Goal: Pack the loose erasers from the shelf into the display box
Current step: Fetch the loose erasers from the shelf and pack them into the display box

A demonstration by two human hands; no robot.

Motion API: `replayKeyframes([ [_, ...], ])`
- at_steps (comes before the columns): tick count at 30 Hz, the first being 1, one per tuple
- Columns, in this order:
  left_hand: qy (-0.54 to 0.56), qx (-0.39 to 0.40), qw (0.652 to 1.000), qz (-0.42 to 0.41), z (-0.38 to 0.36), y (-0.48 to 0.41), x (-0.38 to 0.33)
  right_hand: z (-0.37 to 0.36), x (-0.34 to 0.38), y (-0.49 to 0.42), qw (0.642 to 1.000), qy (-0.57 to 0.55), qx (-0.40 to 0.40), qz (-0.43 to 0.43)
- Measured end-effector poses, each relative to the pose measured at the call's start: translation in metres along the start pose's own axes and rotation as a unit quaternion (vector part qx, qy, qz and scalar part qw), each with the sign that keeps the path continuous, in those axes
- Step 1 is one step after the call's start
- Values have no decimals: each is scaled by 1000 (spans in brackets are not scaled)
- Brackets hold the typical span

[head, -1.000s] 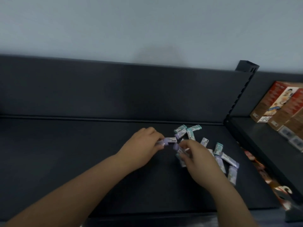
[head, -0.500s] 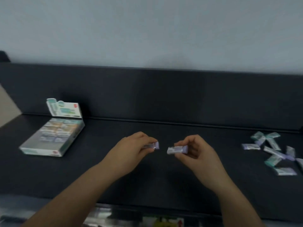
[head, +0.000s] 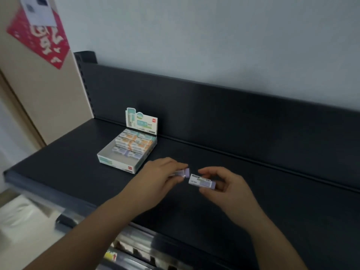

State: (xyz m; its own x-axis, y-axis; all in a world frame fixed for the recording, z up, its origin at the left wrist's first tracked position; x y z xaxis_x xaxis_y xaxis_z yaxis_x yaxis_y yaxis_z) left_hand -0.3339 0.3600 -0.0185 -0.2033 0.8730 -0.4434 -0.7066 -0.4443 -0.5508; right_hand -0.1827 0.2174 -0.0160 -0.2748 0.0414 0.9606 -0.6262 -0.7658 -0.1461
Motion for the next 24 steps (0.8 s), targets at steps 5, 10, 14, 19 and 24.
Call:
replayKeyframes([
  [5,-9,-25,998,57,29,-1,35,-37,14,-24,997,56,26,42],
  [10,-45,-30,996,65,64,-9,84,-83,24,-48,996,67,6,65],
  [14,-114,26,990,75,89,-24,133,-121,27,-70,990,113,-37,69],
  [19,-149,105,983,30,97,-47,169,-177,31,-93,985,144,-79,52],
  [24,-154,154,976,-25,91,-55,184,-212,31,-96,968,229,-76,65],
])
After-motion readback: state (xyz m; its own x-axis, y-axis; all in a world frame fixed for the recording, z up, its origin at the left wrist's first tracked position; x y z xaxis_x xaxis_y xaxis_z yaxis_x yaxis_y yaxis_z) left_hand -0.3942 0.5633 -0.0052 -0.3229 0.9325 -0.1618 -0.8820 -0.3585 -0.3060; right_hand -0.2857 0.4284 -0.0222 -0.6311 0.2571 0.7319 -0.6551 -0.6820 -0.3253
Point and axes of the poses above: each hand's wrist, its own y-axis away from the middle knuckle, its own z-axis out of the back of the hand, x = y × z, the point moved 2 cm from there along -y, towards the middle knuckle, and after that the axes turned 14 degrees about -x, right-handed, at the moved point
